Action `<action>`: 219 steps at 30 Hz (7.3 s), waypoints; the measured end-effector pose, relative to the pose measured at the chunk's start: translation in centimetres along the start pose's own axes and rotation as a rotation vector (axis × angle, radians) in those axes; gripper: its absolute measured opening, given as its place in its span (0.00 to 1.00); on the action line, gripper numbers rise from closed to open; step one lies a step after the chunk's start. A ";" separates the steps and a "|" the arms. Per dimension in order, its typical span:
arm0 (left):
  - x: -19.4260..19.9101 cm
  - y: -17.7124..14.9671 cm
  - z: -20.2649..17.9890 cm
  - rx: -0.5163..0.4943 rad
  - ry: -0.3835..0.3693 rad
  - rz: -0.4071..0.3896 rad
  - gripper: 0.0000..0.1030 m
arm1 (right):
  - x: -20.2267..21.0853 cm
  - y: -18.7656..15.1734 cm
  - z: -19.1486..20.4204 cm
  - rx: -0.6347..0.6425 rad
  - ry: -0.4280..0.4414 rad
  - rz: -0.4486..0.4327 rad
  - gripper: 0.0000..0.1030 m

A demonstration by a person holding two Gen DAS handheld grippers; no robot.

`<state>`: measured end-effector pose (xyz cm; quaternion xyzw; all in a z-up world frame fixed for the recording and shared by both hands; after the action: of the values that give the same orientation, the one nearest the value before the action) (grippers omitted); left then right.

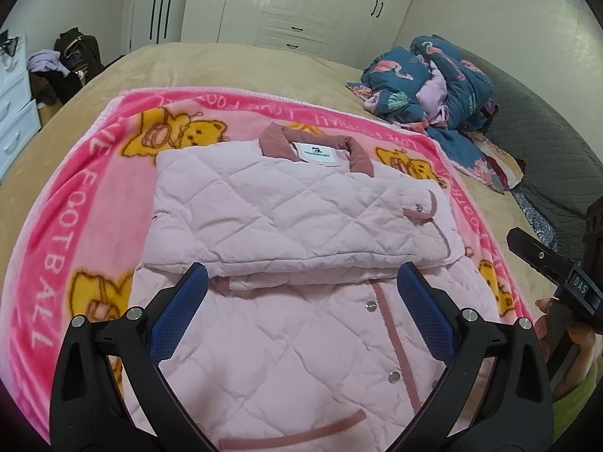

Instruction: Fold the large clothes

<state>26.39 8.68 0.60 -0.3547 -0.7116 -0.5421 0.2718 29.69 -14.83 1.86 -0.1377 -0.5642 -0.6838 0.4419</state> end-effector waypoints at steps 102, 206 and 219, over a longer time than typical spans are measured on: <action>3.0 -23.7 10.5 0.073 0.224 0.185 0.91 | 7.5 -22.1 -13.6 0.040 -0.172 0.284 0.96; 8.8 -0.3 5.9 -0.012 0.020 -0.210 0.10 | 10.8 1.4 -11.2 -0.207 0.277 -0.130 0.17; 6.4 2.9 7.6 0.022 0.059 -0.218 0.10 | 7.1 5.3 -11.9 -0.248 0.276 -0.102 0.17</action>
<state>24.89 17.81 5.20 -0.2561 -0.7436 -0.5708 0.2357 33.37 -28.50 6.30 -0.0671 -0.4157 -0.7821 0.4593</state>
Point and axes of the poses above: each gripper's, at about its wrist camera, not at the fingertips, and x roughly against the way its jaws point, z to its left, y to its top, the point moved 9 cm from there along -x, roughly the way its jaws point, and after that the axes turned 8 degrees about z, right-handed, at the moved point
